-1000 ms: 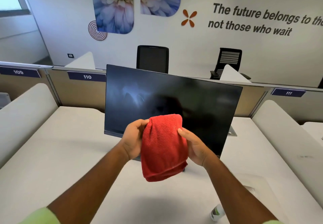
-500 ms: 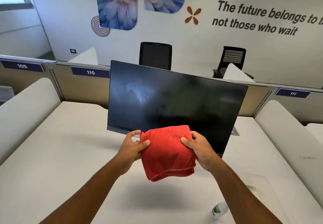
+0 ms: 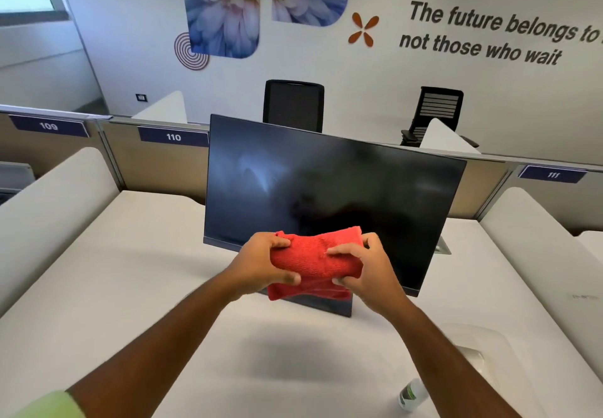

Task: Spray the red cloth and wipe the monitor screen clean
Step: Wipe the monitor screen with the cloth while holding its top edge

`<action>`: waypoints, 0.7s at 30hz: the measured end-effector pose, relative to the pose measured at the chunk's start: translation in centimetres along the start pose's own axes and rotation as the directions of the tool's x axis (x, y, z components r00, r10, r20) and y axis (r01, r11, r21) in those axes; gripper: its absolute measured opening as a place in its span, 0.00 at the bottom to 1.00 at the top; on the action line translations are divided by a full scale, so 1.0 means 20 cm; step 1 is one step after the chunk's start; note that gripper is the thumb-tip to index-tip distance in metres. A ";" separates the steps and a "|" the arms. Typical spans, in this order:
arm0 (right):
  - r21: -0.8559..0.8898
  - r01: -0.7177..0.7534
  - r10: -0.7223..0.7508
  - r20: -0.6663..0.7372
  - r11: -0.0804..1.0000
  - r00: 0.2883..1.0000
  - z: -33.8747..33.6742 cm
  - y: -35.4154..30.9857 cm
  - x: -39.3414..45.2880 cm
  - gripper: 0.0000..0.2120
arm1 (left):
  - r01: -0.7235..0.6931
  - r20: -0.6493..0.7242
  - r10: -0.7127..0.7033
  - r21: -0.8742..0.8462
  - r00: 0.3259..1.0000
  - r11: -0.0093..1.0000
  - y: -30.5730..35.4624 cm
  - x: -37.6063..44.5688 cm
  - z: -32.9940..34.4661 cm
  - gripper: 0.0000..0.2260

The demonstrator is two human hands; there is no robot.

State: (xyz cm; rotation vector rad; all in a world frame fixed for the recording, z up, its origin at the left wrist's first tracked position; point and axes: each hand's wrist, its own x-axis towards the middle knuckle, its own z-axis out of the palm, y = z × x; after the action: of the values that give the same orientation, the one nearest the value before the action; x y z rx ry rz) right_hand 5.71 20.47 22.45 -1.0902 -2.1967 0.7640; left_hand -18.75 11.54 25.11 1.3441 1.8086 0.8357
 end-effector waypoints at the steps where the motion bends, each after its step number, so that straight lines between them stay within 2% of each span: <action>1: -0.029 0.026 -0.028 -0.073 0.999 0.997 0.00 0.01 0.00 0.25 | -0.023 -0.015 0.025 0.152 1.000 0.988 0.02 -0.01 0.01 0.38; 2: -0.067 0.052 -0.061 -0.140 0.996 0.988 0.00 0.01 0.00 0.20 | -0.051 -0.043 0.065 0.265 0.997 0.963 0.03 -0.01 0.03 0.37; 4: -0.117 0.093 -0.118 -0.235 0.989 0.965 0.00 0.02 0.01 0.15 | -0.128 -0.109 0.180 0.370 0.978 0.920 0.05 -0.02 0.04 0.27; 7: -0.082 0.100 -0.117 -0.240 0.992 0.964 -0.04 0.02 0.02 0.13 | -0.205 -0.156 0.299 0.438 0.942 0.875 0.05 -0.03 0.01 0.11; 9: -0.006 0.063 -0.063 -0.224 0.998 0.973 -0.08 0.02 0.03 0.15 | -0.290 -0.183 0.369 0.353 0.911 0.890 0.03 -0.03 -0.01 0.06; 11: 0.075 0.006 0.015 -0.278 0.997 0.961 -0.09 0.01 0.04 0.15 | -0.390 -0.183 0.414 0.153 0.892 0.908 0.05 -0.05 0.01 0.07; 13: 0.211 -0.060 0.137 -0.371 0.976 0.918 -0.06 -0.03 0.06 0.14 | -0.413 -0.182 0.403 -0.024 0.897 0.910 0.08 -0.07 0.08 0.08; 14: 0.322 -0.084 0.216 -0.402 0.943 0.890 -0.02 -0.05 0.06 0.15 | -0.412 -0.201 0.395 -0.054 0.897 0.909 0.10 -0.07 0.12 0.08; 15: 0.479 -0.110 0.318 -0.378 0.871 0.870 0.02 -0.08 0.07 0.15 | -0.415 -0.226 0.396 -0.044 0.890 0.909 0.12 -0.07 0.16 0.08; 16: 0.652 -0.146 0.420 -0.286 0.744 0.861 0.07 -0.12 0.07 0.14 | -0.420 -0.245 0.400 -0.033 0.883 0.907 0.14 -0.08 0.20 0.09; 17: 0.816 -0.198 0.493 -0.119 0.543 0.862 0.10 -0.17 0.06 0.13 | -0.421 -0.248 0.402 -0.030 0.882 0.906 0.15 -0.08 0.25 0.09; 18: 0.913 -0.267 0.521 0.073 0.309 0.850 0.14 -0.21 0.05 0.18 | -0.422 -0.233 0.403 -0.036 0.885 0.906 0.16 -0.08 0.29 0.09; 19: 0.940 -0.322 0.517 0.221 0.113 0.827 0.16 -0.23 0.04 0.27 | -0.416 -0.204 0.398 -0.052 0.894 0.908 0.16 -0.09 0.33 0.09; 20: 0.935 -0.354 0.517 0.309 -0.013 0.798 0.18 -0.24 0.04 0.34 | -0.402 -0.166 0.386 -0.078 0.907 0.912 0.16 -0.09 0.36 0.08; 21: 0.924 -0.370 0.514 0.362 -0.090 0.778 0.20 -0.24 0.05 0.38 | -0.385 -0.121 0.373 -0.103 0.920 0.917 0.15 -0.09 0.39 0.08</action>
State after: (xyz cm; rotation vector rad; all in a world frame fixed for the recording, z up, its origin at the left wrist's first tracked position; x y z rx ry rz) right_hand -0.04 17.89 23.36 -0.9378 -0.5382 2.0266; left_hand -10.30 11.11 23.81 1.6217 1.5565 1.2202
